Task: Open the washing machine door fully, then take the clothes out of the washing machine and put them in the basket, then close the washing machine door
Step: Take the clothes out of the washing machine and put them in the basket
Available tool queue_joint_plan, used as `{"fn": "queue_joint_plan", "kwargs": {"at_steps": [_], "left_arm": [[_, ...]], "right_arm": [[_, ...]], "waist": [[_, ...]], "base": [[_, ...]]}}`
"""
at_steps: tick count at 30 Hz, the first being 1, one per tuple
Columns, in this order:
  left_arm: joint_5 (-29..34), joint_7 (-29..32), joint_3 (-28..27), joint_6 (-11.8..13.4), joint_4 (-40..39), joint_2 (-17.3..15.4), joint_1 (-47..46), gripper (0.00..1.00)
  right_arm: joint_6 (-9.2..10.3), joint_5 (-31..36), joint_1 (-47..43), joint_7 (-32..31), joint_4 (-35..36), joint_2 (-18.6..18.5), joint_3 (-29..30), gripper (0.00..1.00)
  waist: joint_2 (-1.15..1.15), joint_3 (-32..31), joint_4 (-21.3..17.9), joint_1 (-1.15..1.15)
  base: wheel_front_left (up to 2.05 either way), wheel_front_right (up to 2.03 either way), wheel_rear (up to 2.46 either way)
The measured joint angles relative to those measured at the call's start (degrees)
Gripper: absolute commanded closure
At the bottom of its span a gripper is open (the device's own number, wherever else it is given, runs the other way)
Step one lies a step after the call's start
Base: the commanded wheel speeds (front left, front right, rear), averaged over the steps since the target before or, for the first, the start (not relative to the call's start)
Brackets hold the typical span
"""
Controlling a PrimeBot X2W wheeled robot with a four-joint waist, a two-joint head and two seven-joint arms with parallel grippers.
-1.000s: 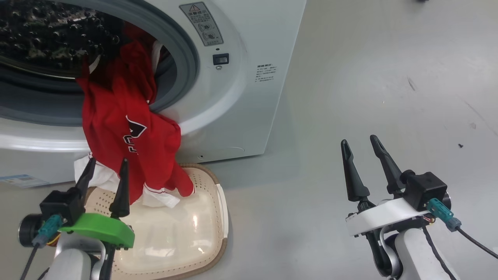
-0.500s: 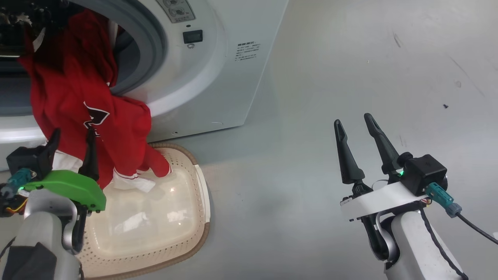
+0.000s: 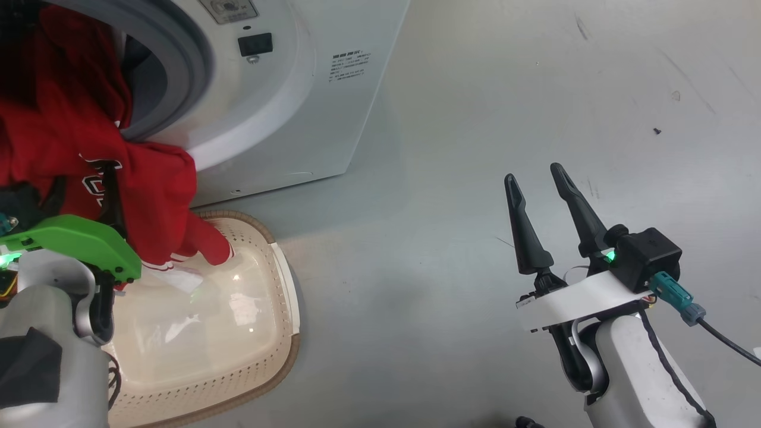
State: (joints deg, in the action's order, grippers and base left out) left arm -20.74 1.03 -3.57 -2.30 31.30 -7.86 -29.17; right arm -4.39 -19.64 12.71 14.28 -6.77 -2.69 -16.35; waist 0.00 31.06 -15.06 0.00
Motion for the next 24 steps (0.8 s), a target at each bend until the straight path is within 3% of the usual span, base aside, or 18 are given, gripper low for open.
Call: {"fn": "queue_joint_plan", "kwargs": {"at_steps": [23,24], "left_arm": [[-3.56,-0.67,-2.8,0.24,9.39,1.42,-5.81,0.0],[-3.57,-0.68,-2.82,0.14,9.69,1.42,-5.97,0.15]], "right_arm": [[0.46,0.08,0.22,0.0,-0.04,0.01,-1.27,0.0],[0.52,0.08,0.34,0.0,-0.04,0.01,-1.27,0.0]], "waist": [[0.0,0.91,-0.23,0.0],[0.0,0.94,-0.23,0.0]], "base": [[0.0,0.0,0.0],[0.0,0.0,0.0]]}}
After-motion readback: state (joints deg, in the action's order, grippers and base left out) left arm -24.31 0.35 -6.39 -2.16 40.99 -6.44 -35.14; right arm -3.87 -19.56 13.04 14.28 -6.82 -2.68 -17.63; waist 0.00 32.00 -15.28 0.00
